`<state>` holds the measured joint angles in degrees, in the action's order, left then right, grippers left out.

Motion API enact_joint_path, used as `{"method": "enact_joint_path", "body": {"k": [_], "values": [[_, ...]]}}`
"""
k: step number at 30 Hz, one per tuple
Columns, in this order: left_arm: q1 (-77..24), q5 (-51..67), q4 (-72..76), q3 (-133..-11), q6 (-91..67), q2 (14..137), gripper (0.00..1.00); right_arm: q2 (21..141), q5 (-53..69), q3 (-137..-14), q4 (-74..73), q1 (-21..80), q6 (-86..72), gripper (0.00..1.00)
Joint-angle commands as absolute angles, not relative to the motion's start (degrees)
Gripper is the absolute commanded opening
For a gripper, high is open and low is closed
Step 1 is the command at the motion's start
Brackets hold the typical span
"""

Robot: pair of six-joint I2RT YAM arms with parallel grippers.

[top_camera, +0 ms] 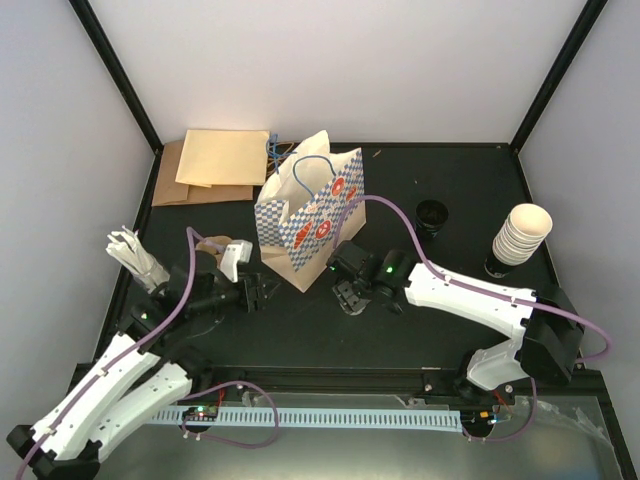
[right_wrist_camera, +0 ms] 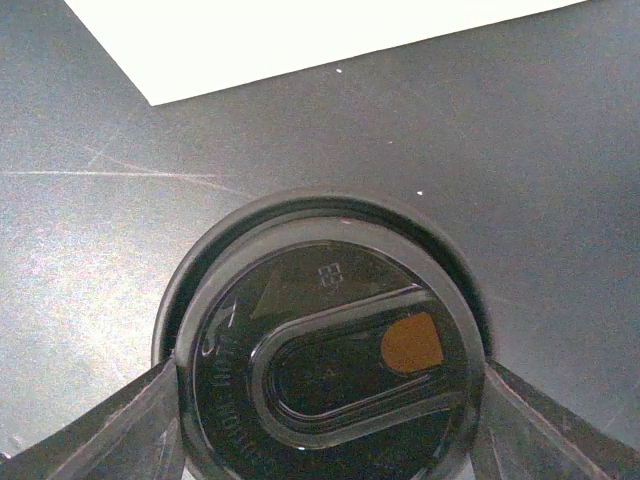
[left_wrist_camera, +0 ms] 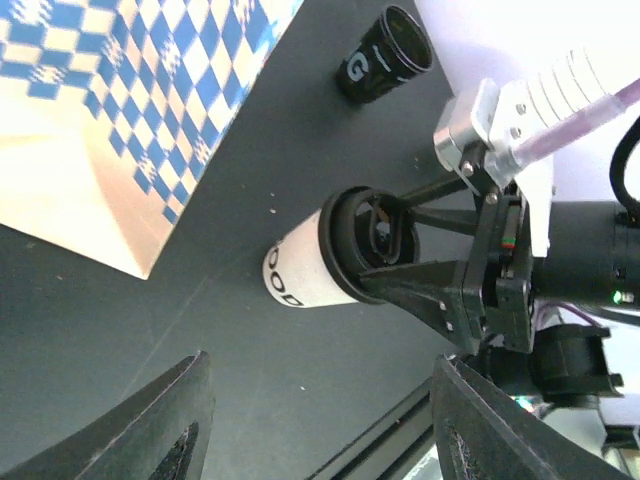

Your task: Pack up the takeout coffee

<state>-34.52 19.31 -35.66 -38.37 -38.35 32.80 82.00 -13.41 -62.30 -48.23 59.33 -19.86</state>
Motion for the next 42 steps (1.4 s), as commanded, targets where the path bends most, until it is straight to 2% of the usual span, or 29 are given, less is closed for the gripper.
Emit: {"method": "enact_joint_path", "body": {"k": [1, 11, 19, 26, 29, 35, 42], "values": [[-33.2, 12.0, -43.2, -46.9, -33.1, 36.4, 0.62, 82.1, -14.9, -61.1, -50.5, 59.0, -20.4, 0.66], [-21.0, 13.8, -49.0, -66.6, -21.5, 52.5, 0.63, 76.9, -18.0, -64.5, -52.4, 54.3, -19.5, 0.66], [-19.8, 6.2, -51.7, -83.3, -15.3, 68.8, 0.74, 72.8, -19.3, -67.6, -54.8, 50.8, -17.4, 0.66], [-19.6, 5.2, -54.1, -96.3, -7.0, 82.9, 0.73, 69.9, -18.3, -70.9, -56.4, 49.9, -16.8, 0.66], [-19.7, 5.9, -50.7, -96.4, -4.1, 85.3, 0.73, 69.7, -17.6, -72.3, -57.2, 49.8, -17.1, 0.65], [-19.5, 2.2, -47.8, -96.9, -2.6, 89.5, 0.64, 68.4, -18.1, -74.2, -58.8, 49.8, -16.7, 0.64], [-19.5, 6.0, -50.8, -99.8, -0.5, 93.9, 0.51, 66.9, -19.2, -76.1, -60.6, 49.5, -16.4, 0.64]]}}
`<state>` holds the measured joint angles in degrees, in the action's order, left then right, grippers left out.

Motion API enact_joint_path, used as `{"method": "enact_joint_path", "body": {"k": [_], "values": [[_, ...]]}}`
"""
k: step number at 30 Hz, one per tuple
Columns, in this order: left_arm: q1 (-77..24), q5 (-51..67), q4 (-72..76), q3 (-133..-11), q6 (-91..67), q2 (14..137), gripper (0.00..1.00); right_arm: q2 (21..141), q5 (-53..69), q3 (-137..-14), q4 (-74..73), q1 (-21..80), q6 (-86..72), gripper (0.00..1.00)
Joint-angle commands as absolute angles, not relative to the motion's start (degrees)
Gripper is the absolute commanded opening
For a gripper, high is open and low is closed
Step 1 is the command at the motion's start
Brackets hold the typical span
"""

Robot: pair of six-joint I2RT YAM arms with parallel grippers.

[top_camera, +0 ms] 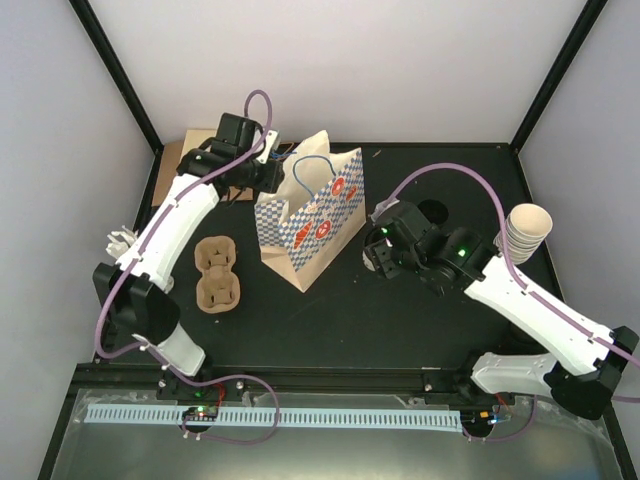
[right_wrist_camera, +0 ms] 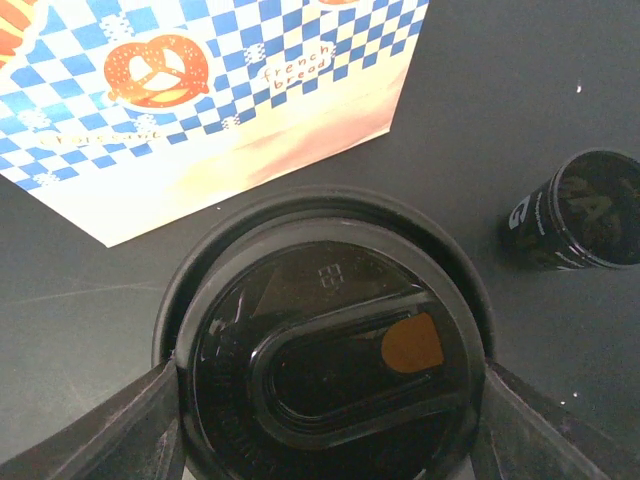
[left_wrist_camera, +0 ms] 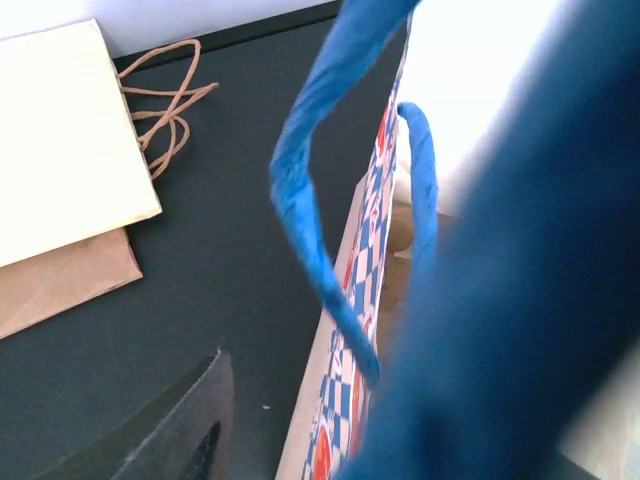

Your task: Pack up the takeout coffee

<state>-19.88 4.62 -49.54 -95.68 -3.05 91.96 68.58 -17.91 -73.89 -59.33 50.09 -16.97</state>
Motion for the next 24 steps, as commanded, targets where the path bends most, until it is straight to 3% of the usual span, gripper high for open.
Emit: {"method": "enact_joint_path", "body": {"k": [1, 4, 7, 8, 24], "values": [[-19.5, 5.7, -51.5, -100.3, -0.4, 94.3, 0.48, 66.7, -19.3, -76.4, -60.9, 49.5, -16.5, 0.64], [-19.5, 5.3, -52.9, -101.2, 0.1, 95.4, 0.33, 66.5, -19.8, -77.4, -61.8, 49.5, -16.5, 0.64], [-19.6, 5.8, -54.8, -102.9, 1.2, 96.1, 0.07, 65.8, -20.7, -78.6, -62.5, 49.4, -16.4, 0.64], [-19.6, 5.7, -55.6, -103.8, 1.2, 96.2, 0.02, 65.3, -20.7, -79.0, -62.7, 49.3, -16.0, 0.64], [-22.7, 10.9, -58.8, -101.3, 4.9, 85.8, 0.02, 64.5, -26.8, -92.1, -70.4, 49.1, -14.1, 0.64]]}}
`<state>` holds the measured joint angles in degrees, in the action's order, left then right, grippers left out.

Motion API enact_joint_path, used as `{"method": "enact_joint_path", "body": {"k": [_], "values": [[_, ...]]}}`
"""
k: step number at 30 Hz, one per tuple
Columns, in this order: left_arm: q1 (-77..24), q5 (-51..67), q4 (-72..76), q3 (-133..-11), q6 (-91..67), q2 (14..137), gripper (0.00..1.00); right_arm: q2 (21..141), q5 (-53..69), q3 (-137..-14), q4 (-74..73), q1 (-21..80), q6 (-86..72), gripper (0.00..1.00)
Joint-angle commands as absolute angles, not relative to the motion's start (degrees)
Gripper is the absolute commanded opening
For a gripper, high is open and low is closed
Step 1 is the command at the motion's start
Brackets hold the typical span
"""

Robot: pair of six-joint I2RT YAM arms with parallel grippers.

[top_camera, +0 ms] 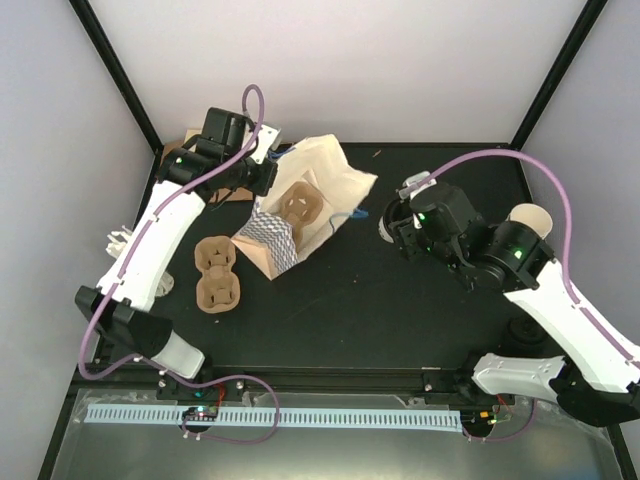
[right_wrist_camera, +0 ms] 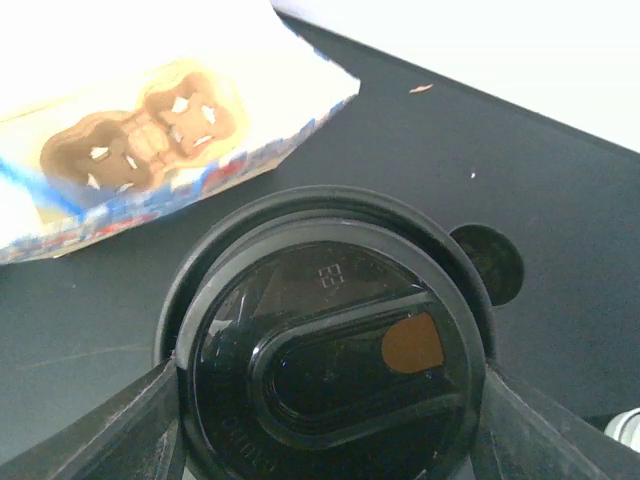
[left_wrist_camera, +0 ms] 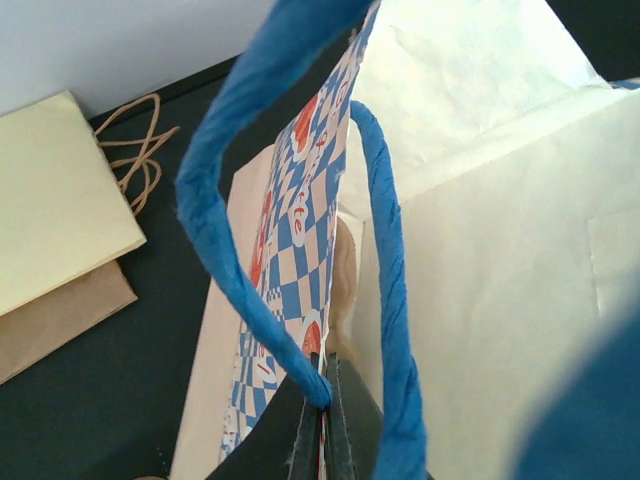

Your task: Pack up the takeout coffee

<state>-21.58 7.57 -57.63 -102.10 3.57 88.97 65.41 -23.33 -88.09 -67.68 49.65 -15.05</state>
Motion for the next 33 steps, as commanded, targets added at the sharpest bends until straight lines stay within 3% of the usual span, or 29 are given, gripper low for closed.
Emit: {"method": "enact_joint_path", "body": {"k": [1, 13, 18, 21, 26, 33], "values": [[-23.0, 11.6, -58.9, -100.8, 4.8, 85.2, 0.02, 64.5, -27.2, -93.0, -70.9, 49.2, -14.1, 0.64], [-25.9, 18.1, -59.6, -97.5, 3.1, 80.5, 0.01, 64.9, -26.9, -106.2, -72.6, 49.2, -10.8, 0.62], [-27.2, 19.6, -61.1, -97.7, 3.0, 80.6, 0.01, 67.3, -20.2, -112.2, -73.0, 49.2, -8.7, 0.62], [-28.1, 21.3, -61.5, -97.5, 3.3, 80.7, 0.02, 69.4, -9.4, -114.0, -72.3, 49.2, -6.8, 0.61], [-29.2, 22.4, -62.0, -97.6, 3.4, 81.3, 0.01, 72.9, 1.0, -114.0, -71.2, 49.4, -5.6, 0.58], [-30.7, 26.3, -63.4, -97.8, 5.6, 80.9, 0.01, 75.1, 2.4, -107.6, -68.7, 51.1, -4.6, 0.57]]}}
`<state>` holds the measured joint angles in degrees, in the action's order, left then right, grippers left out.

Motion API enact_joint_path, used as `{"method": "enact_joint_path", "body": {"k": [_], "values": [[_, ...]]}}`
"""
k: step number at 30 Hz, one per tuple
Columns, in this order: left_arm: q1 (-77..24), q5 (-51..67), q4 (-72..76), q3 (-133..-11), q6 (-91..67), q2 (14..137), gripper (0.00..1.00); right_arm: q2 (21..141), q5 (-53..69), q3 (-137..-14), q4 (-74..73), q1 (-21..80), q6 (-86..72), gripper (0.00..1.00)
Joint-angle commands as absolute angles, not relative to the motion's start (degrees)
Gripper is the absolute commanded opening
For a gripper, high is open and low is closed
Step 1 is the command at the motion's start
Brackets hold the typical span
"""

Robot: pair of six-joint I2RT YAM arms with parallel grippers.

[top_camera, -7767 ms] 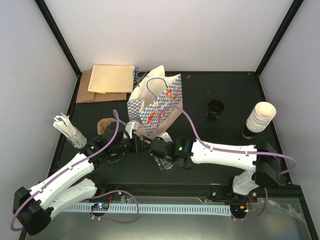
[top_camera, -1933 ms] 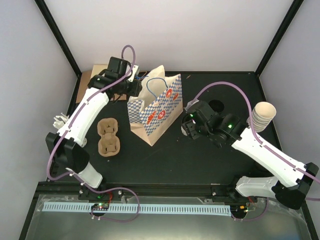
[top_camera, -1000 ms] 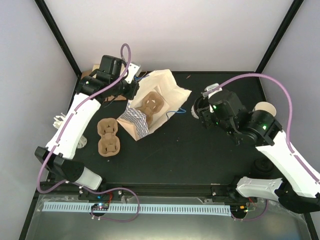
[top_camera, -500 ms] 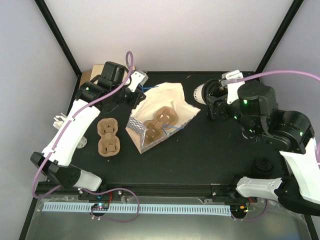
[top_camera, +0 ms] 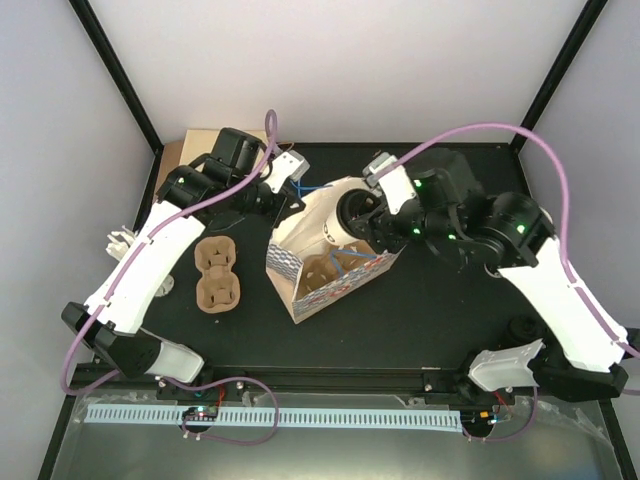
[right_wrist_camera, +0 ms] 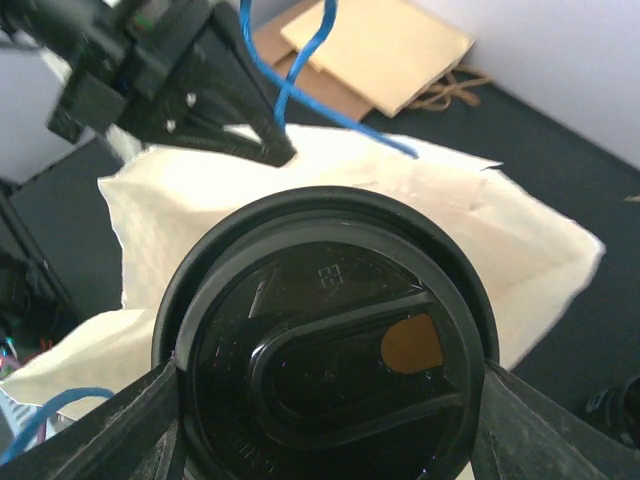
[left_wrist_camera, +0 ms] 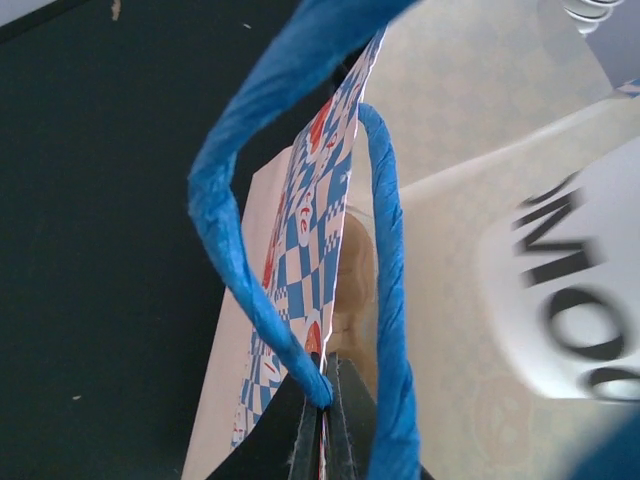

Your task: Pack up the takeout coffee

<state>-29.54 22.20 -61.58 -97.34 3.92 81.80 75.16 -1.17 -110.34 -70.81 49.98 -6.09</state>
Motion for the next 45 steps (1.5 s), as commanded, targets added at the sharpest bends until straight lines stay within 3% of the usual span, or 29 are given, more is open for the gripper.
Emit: {"method": "enact_joint_path", "body": {"k": [1, 17, 22, 45], "values": [[-30.9, 26.7, -63.6, -97.8, 6.0, 80.9, 0.02, 75.5, 2.2, -106.6, -68.6, 51.5, -4.6, 0.56], [-31.9, 32.6, -63.5, -97.9, 8.4, 84.2, 0.02, 76.3, -1.1, -91.3, -67.1, 55.6, -6.0, 0.55], [-31.9, 31.8, -62.9, -98.7, 8.5, 85.6, 0.05, 76.9, -2.0, -89.2, -66.1, 55.6, -7.4, 0.55], [-31.9, 34.5, -66.1, -107.2, 13.5, 94.4, 0.02, 78.0, -8.0, -84.3, -67.1, 52.0, -10.8, 0.54]]}}
